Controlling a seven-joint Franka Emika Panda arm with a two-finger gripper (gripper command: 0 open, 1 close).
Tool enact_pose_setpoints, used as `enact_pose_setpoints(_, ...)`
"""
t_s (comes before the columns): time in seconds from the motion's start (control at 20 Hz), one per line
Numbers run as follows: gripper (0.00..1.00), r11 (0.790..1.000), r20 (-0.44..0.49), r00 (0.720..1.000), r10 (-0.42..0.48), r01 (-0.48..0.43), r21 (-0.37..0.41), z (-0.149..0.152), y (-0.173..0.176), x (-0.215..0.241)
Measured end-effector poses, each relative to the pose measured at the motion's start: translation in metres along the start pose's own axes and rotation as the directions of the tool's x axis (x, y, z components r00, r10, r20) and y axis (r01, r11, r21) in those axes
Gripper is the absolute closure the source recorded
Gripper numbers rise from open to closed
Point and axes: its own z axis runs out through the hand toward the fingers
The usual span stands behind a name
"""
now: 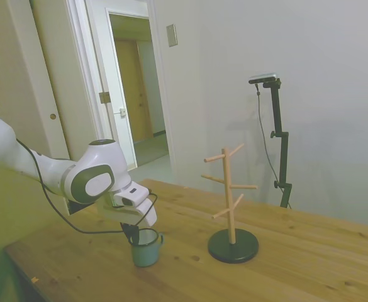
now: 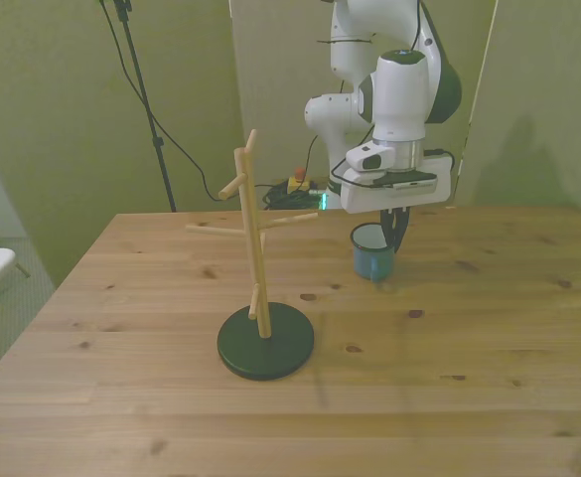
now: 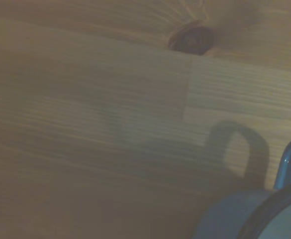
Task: Unload the mug
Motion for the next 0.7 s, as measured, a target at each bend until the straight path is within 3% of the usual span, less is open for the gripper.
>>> enact_pose_setpoints(0.7,0.00,1.000,-0.010,1.000,0.011,-0.011,-0.005,-0.014,-0.004,0.009)
